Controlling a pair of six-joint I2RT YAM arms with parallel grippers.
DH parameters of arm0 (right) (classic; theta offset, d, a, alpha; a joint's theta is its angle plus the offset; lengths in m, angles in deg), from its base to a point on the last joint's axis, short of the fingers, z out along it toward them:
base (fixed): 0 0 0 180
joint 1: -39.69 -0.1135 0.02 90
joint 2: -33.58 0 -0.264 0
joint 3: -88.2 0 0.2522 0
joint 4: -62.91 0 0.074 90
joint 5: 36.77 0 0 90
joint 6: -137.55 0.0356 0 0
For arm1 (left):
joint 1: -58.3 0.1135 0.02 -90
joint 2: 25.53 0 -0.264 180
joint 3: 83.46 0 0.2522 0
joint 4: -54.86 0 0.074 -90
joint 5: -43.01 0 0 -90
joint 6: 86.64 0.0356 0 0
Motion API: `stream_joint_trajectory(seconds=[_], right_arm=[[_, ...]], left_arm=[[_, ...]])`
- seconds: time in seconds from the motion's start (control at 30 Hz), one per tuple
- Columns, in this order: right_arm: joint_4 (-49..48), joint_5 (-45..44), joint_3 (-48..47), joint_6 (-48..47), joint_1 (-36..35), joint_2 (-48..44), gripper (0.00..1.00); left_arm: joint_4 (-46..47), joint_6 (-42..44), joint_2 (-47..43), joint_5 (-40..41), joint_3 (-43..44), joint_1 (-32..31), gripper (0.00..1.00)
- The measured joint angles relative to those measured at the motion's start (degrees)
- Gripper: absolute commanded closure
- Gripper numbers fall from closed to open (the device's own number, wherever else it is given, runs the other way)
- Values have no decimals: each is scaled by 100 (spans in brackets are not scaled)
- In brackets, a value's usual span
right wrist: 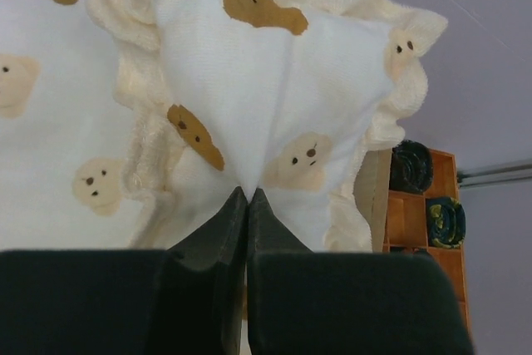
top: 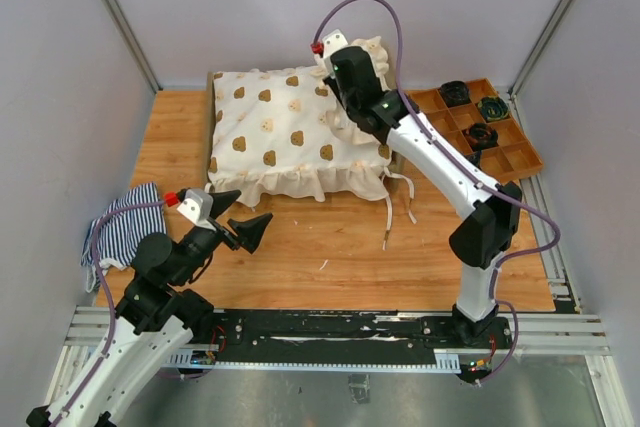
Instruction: Set up the pet bed
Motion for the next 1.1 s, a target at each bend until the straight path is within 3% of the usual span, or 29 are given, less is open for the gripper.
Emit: stream_joint_trajectory(seconds=[0.37, 0.43, 0.57, 0.67, 0.87, 1.1], right_arm=[[157, 772, -1182, 74, 780, 1244, 98], [153, 907, -1364, 129, 874, 1523, 87], [140, 1047, -1449, 212, 984, 1928, 52], [164, 1086, -1449, 273, 1012, 2006, 42], [160, 1207, -1408, 345, 1012, 1722, 39], [203, 1373, -793, 555, 1001, 782, 39]], left_arm=[[-116, 133, 0, -48, -4, 0, 1], [-129, 140, 0, -70, -9, 0, 1], [-146, 186, 2, -76, -33, 0, 1], [-164, 212, 28, -74, -46, 0, 1], [-214, 221, 120, -66, -46, 0, 1], [-225, 221, 136, -44, -48, 0, 1]])
